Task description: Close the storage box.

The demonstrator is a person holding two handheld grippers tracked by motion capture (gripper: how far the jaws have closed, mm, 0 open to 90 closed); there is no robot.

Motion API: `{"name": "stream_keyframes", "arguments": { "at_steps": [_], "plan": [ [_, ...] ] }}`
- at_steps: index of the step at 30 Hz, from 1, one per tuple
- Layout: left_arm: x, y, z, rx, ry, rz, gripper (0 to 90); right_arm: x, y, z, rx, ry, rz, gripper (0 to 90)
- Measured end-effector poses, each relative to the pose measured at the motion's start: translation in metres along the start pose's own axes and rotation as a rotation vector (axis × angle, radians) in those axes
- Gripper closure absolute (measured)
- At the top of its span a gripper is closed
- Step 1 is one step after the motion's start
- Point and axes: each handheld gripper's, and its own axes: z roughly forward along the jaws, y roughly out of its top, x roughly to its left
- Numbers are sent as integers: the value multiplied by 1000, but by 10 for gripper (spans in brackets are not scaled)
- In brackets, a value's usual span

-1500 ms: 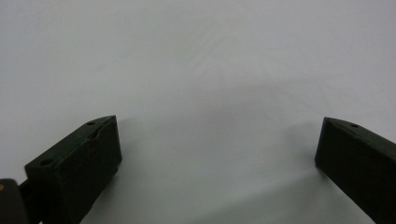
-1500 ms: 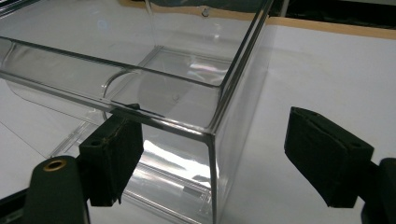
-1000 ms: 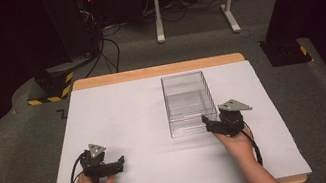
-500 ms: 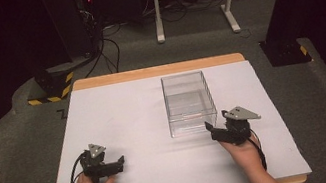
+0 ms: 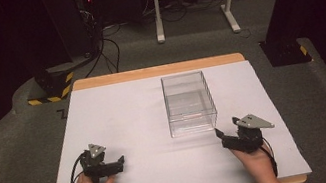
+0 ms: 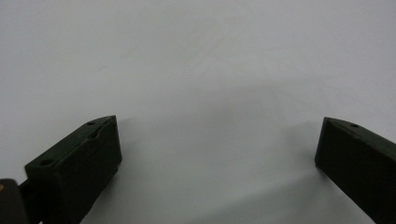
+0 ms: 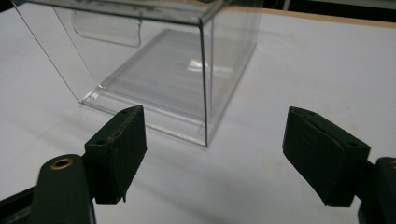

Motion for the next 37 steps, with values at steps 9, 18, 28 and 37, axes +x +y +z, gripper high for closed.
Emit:
{"name": "stream_keyframes", "arguments": {
  "at_steps": [9, 18, 28, 37],
  "plan": [
    [0, 0, 0, -3, 1, -4, 6, -18, -25, -12, 73, -46, -10, 218],
    [0, 0, 0, -3, 1, -3, 6, -28, -44, -15, 150, -74, -21, 218],
    [0, 0, 0, -5, 1, -3, 6, -24, -43, -6, 234, -74, -61, 271],
    [0, 0, 0, -4, 1, -2, 6, -25, -43, -5, 246, -62, -42, 275]
  ]
}}
